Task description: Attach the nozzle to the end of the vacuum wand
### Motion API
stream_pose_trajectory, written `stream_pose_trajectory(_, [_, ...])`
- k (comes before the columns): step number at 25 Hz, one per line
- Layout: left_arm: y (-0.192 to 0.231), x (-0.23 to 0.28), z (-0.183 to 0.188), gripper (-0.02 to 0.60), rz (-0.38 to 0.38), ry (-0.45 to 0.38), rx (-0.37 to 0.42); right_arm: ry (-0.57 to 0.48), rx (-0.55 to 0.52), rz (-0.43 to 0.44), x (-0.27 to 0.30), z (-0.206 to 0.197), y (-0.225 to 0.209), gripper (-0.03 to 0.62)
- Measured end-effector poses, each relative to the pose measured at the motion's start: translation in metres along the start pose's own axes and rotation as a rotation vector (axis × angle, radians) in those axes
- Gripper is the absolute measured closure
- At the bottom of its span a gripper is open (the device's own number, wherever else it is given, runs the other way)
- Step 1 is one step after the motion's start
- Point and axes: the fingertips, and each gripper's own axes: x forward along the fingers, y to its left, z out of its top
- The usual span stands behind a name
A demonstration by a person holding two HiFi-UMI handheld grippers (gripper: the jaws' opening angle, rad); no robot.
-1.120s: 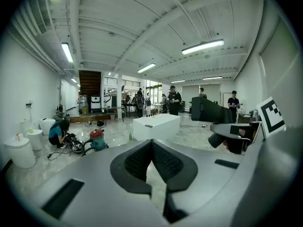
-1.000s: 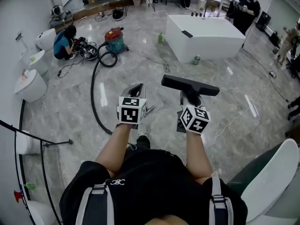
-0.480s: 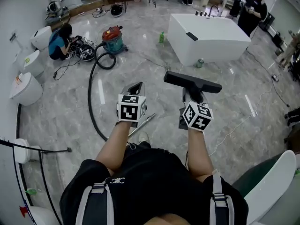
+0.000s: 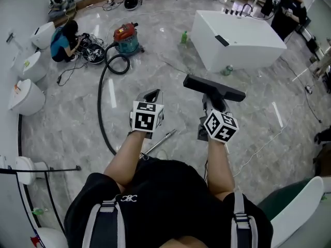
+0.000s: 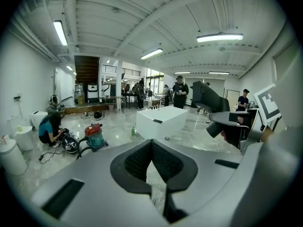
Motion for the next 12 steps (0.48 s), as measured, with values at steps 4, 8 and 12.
stream_pose_trajectory(4, [0.02,0.028,-0.008,0.574,-0.035,0.01,-0.007,0.042,-0.005,0.005,0.034,-0.015,0.005,0.413])
stream_pose_trajectory(8, [0.029,0.047,-0.024,0.574,-0.051,0.036,-0.012,0.113,-0.009,0.018,0.055,-0.037,0.007,0.413])
stream_pose_trajectory(12, [0.038,0.071,-0.05,0.574,-0.057,0.09,-0.042,0.167,0.0,0.012,0.078,-0.059,-0.001,0.412])
